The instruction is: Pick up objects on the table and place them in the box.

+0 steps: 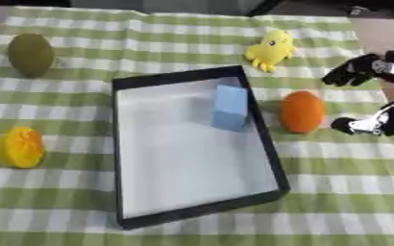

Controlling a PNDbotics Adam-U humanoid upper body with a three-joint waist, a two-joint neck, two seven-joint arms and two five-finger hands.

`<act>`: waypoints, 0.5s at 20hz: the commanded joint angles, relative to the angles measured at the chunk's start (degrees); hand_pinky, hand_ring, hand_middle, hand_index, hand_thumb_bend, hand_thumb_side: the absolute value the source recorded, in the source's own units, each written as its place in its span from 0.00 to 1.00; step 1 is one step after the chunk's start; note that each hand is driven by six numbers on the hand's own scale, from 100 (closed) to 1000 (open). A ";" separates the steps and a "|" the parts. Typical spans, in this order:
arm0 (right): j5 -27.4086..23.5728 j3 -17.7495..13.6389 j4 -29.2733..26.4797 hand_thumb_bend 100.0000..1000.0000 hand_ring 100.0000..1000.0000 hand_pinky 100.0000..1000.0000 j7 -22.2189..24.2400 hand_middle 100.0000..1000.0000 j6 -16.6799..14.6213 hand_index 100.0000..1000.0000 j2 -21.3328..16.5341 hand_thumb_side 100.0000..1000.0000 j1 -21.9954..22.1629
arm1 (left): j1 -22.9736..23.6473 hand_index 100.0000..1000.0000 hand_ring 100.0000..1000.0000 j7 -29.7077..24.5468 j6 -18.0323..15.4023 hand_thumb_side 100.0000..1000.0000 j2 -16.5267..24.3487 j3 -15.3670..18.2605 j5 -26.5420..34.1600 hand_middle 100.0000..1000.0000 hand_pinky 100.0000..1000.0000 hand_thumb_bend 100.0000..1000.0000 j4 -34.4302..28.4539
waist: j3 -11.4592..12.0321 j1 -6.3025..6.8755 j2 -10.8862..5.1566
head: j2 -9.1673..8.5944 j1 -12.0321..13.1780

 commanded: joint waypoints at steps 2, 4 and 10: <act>1.97 0.79 -0.95 0.33 0.85 0.85 -0.10 0.81 1.58 0.87 -1.39 0.31 -1.40 | -0.61 0.78 0.84 -0.31 0.00 0.75 1.35 -0.13 -0.19 0.78 0.83 0.07 -0.81 | 0.22 -0.56 -1.55 | 0.13 -0.33; 2.75 1.30 -0.95 0.34 0.85 0.85 -0.11 0.81 2.25 0.87 -1.10 0.31 -1.83 | -0.68 0.78 0.84 -0.33 -0.01 0.75 1.30 -0.14 -0.17 0.78 0.83 0.07 -0.84 | 0.34 -0.56 -1.55 | 0.10 -0.39; 6.23 2.74 0.56 0.36 0.85 0.85 -0.69 0.81 3.82 0.88 0.37 0.29 -3.40 | -0.95 0.77 0.84 -0.39 -0.03 0.75 1.06 -0.20 -0.03 0.78 0.83 0.07 -0.97 | 0.67 -0.38 -1.27 | 0.14 -0.56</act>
